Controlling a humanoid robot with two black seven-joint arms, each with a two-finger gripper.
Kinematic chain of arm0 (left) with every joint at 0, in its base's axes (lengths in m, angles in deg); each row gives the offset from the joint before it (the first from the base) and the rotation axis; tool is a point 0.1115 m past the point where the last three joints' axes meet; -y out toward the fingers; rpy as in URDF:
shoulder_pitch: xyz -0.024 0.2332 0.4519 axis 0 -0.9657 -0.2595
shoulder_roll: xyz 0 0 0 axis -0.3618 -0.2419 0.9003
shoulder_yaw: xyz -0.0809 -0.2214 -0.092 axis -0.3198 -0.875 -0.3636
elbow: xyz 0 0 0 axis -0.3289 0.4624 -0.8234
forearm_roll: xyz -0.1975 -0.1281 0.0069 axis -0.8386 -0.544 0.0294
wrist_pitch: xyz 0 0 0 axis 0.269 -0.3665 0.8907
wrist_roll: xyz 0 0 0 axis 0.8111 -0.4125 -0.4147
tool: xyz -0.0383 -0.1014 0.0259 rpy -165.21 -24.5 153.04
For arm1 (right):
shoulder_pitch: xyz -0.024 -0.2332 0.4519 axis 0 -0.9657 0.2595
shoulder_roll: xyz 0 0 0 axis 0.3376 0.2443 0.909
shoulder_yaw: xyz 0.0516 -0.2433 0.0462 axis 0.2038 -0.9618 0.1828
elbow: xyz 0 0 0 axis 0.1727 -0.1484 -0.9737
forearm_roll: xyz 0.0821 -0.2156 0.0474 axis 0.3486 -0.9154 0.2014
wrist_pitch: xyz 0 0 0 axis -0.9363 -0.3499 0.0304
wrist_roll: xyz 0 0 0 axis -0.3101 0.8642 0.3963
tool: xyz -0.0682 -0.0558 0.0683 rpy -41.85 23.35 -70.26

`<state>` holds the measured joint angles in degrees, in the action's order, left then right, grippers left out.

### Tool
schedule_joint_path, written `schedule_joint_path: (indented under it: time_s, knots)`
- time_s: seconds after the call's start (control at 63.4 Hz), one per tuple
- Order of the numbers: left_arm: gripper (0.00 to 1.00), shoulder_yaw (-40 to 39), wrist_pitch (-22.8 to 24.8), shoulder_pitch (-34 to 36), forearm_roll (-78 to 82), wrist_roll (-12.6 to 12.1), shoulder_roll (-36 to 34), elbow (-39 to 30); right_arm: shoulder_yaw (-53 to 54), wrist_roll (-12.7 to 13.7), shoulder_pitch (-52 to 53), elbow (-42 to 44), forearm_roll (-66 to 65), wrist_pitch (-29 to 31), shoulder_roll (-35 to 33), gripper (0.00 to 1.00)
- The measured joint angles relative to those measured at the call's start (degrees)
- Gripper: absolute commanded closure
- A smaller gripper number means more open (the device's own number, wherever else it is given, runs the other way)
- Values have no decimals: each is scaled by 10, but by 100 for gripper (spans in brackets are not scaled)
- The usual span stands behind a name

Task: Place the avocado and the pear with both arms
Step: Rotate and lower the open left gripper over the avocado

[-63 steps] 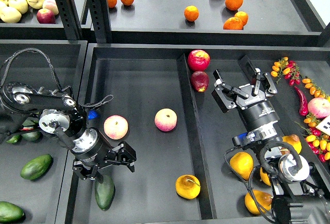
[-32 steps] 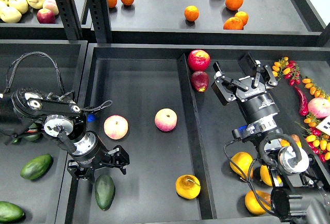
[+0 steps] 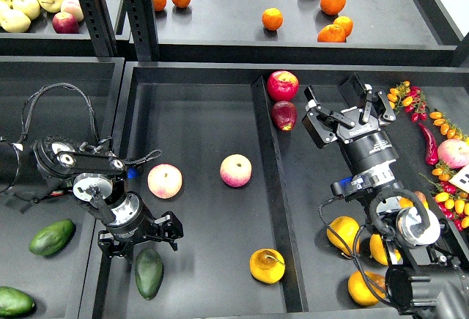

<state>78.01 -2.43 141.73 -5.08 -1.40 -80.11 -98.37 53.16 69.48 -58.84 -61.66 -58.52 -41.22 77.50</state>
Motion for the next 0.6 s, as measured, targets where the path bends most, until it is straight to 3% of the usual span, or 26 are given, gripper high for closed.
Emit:
schedule_joint_path:
  time_s: [0.599]
  knots:
    - [1,10,-9,-30,6,0,41,54,0,1,0,-2,2,1,0,0]
